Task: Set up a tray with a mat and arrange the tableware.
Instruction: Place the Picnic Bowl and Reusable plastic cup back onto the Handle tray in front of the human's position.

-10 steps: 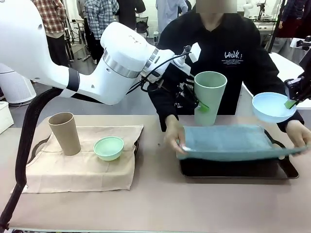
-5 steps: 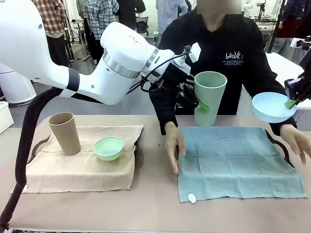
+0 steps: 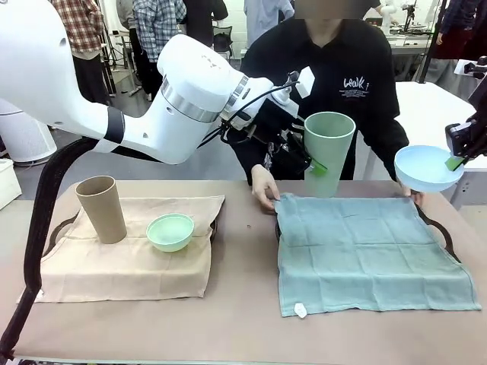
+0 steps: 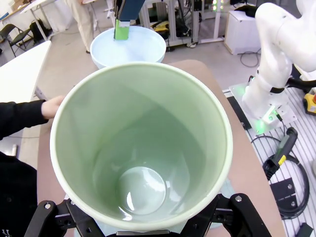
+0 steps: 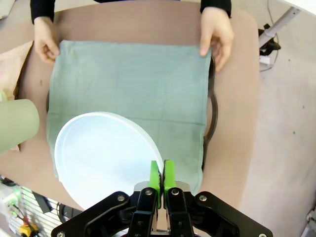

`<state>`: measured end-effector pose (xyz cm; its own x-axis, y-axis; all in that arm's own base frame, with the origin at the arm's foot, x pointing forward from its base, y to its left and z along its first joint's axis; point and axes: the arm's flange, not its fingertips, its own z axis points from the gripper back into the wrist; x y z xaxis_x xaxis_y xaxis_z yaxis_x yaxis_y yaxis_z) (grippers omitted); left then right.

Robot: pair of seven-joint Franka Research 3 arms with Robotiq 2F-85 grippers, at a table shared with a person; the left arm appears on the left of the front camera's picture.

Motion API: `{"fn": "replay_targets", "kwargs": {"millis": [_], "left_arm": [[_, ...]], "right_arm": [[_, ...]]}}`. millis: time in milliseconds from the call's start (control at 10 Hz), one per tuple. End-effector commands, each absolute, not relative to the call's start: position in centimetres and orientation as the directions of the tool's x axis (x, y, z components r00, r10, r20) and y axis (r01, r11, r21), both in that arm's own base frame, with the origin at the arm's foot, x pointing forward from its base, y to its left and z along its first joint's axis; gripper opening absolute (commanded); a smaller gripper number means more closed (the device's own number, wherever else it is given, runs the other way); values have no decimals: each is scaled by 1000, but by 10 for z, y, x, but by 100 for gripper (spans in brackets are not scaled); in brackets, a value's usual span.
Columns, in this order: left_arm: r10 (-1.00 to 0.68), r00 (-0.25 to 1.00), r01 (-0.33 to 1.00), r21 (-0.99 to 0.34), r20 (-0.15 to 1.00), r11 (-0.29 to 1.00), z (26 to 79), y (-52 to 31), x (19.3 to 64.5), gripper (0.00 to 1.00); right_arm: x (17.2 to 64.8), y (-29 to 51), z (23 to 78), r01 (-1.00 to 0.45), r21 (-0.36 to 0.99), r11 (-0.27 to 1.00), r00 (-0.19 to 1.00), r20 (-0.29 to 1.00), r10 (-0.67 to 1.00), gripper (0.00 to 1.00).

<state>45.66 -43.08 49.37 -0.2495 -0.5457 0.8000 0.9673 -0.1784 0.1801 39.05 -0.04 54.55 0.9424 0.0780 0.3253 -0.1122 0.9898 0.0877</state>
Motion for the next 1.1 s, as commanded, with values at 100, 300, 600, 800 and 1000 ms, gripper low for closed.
{"fn": "replay_targets", "kwargs": {"millis": [100,300,600,800,1000], "left_arm": [[-547,-252,967,181,798,-180,498,-429,455,66],[-547,-252,967,181,798,-180,498,-429,455,66],[-547,-252,967,181,798,-180,498,-429,455,66],[-547,-252,967,181,798,-180,498,-429,455,66],[-547,-252,967,181,798,-180,498,-429,455,66]], "right_arm": [[392,-1,545,-107,86,991,943,324,74,0],[392,-1,545,-107,86,991,943,324,74,0],[392,-1,545,-107,86,991,943,324,74,0],[392,-1,545,-107,86,991,943,324,74,0],[392,-1,545,-107,86,991,943,324,74,0]]}}
